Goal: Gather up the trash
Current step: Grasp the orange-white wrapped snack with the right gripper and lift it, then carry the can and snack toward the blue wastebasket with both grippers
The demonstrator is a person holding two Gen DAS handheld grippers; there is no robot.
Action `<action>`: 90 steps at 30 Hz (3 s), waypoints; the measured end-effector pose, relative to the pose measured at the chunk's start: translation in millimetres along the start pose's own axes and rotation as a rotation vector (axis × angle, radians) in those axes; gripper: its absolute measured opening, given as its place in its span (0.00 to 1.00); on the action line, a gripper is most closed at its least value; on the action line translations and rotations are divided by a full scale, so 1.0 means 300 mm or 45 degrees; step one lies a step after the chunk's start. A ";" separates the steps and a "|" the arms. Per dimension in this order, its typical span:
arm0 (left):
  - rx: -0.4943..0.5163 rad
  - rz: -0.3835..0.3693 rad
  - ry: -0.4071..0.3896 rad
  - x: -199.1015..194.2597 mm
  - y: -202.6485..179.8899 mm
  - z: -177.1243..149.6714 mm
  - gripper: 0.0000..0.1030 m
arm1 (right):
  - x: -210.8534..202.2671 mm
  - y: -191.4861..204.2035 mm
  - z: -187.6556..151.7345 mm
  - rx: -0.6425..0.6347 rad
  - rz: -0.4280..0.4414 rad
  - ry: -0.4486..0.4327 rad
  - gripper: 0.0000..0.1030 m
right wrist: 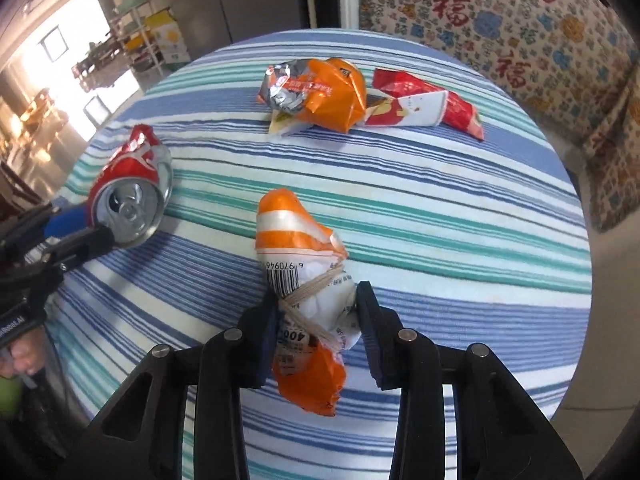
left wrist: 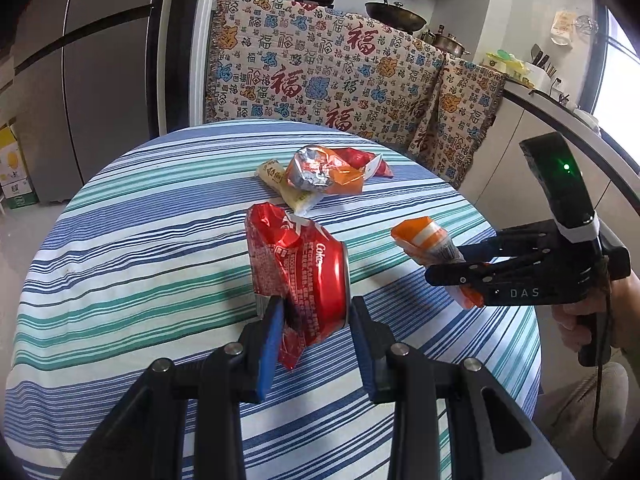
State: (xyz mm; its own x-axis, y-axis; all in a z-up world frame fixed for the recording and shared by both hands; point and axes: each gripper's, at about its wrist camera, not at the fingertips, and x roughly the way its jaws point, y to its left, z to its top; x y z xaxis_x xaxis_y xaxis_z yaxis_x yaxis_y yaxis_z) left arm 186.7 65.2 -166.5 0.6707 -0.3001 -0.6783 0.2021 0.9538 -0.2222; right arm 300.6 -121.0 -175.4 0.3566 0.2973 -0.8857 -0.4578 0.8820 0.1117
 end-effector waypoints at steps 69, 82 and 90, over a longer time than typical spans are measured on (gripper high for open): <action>0.198 -0.094 0.013 0.027 -0.435 0.028 0.31 | -0.312 -0.197 -0.311 0.526 0.031 -0.303 0.37; 0.281 -0.236 0.025 0.057 -0.649 0.043 0.31 | -0.437 -0.412 -0.467 0.665 -0.094 -0.355 0.37; 0.366 -0.460 0.085 0.157 -0.926 0.028 0.31 | -0.475 -0.705 -0.682 0.889 -0.238 -0.314 0.37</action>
State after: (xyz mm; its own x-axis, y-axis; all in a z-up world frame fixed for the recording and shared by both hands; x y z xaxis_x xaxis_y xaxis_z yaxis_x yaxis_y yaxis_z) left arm 168.0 -213.7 -130.7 0.4754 -0.6051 -0.6386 0.6103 0.7497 -0.2559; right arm 179.9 -424.7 -165.2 0.5865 0.1209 -0.8008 0.2199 0.9279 0.3011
